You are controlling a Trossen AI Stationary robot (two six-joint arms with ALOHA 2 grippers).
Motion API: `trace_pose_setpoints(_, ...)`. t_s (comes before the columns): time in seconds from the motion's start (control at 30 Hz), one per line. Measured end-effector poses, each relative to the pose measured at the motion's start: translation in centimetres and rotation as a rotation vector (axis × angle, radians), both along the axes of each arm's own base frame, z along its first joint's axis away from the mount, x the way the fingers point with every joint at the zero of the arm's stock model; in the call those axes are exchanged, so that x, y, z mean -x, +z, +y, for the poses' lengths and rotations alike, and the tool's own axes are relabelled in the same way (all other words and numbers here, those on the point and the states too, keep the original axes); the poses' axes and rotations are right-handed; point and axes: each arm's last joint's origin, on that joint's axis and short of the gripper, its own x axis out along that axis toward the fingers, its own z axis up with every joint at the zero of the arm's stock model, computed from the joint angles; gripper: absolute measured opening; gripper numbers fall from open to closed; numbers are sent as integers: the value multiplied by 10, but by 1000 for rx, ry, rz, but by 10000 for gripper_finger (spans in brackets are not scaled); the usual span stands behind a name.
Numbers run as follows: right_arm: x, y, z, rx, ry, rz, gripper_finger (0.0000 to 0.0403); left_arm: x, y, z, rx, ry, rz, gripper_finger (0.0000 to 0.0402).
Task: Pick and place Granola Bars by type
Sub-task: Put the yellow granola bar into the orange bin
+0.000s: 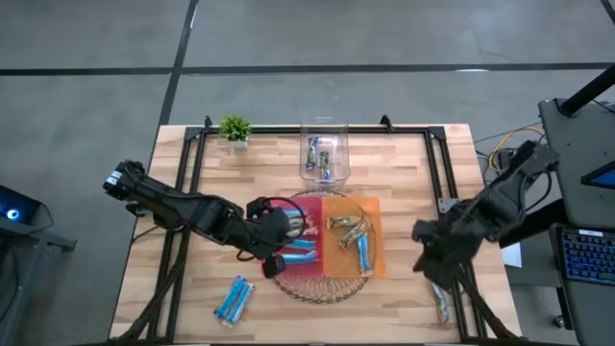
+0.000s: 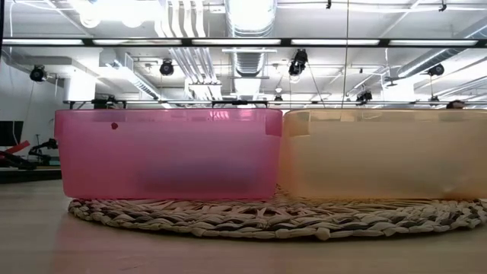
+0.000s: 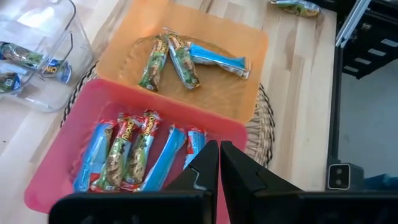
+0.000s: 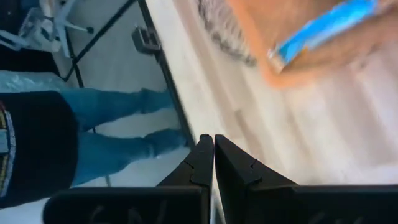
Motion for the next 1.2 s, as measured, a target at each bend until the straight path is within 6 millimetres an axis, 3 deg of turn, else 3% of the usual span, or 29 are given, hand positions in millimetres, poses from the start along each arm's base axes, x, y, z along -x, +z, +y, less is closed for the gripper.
trace_pose_setpoints(0.2,-2,-19,37,76,137,71,8,0,0,0,-32,-31,3,0)
trace_pose_setpoints(0.4,6,-39,65,204,608,82,8,0,0,0,-39,-38,4,0)
trace_pose_setpoints(0.5,11,-48,70,238,795,132,8,0,0,0,-38,-37,4,0)
trace_pose_setpoints(0.63,15,-55,69,306,907,179,8,0,-1,1,-48,-41,4,0)
trace_pose_setpoints(0.9,15,-56,67,388,1189,67,8,-1,-1,1,-76,-34,0,0)
trace_pose_setpoints(1.0,15,-57,66,400,1135,86,8,-1,-1,1,-73,-31,-1,0)
trace_pose_setpoints(1.2,8,-56,65,297,607,273,8,-1,-3,1,-68,-23,6,0)
